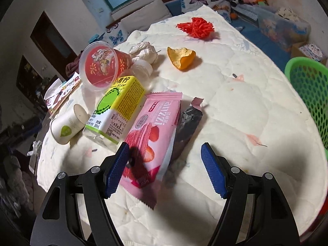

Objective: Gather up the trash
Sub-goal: 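Grasp the pink snack wrapper with the right gripper while the left grasps the white paper cup, then lift the pink wrapper and the white paper cup off the mattress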

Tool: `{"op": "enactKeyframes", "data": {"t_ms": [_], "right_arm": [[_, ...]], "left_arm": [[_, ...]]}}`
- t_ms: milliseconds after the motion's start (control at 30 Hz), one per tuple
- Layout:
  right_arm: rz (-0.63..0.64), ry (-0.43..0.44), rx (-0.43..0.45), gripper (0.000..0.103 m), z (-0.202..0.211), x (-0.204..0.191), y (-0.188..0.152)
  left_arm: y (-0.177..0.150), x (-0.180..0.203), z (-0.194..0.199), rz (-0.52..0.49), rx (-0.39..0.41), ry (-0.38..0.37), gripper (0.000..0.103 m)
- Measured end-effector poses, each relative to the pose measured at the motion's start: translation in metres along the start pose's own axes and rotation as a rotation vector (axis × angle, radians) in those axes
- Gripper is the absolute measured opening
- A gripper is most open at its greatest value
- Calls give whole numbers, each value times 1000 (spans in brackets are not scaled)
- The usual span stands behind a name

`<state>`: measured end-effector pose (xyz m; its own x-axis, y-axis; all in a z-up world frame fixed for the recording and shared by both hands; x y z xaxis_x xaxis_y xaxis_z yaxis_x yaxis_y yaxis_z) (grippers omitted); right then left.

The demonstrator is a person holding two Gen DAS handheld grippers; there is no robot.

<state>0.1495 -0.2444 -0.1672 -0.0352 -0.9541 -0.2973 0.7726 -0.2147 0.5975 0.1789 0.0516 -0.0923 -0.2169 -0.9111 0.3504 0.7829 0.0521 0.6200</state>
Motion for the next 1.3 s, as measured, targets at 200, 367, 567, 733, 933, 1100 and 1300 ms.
{"op": "enactKeyframes", "data": {"t_ms": [200,367,567,733,933,1100,1300], "right_arm": [[-48,20,-5,60,-10,1,7],[-67,21,6,47,-10,1,8],[-70,19,21,33,-8,1,9],[-45,4,32,26,-8,-2,7],[-30,6,45,20,-4,-3,6],[-5,4,68,18,5,-6,6],[20,-4,108,16,22,-7,8]], "left_arm": [[-8,-12,-18,26,-38,-54,61],[-10,-13,-31,38,-60,-84,61],[-10,-13,-39,37,-63,-113,61],[-7,-13,-44,39,-56,-140,59],[-9,-10,-51,38,-68,-149,52],[-11,-10,-56,46,-76,-158,33],[-12,-11,-57,55,-79,-164,16]]}}
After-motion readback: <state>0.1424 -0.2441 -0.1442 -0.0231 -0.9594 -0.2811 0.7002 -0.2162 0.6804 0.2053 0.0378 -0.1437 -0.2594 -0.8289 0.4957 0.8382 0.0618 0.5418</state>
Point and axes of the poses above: each gripper's, at about its wrist camera, not at the fingertips, and z roughly against the way its jaws point, x to its right, y to its top, the point moved 5 cm from there along -z, roughly the way its jaws point, and after that the axes turned 5 degrees about -y, right-handed, at the moved point
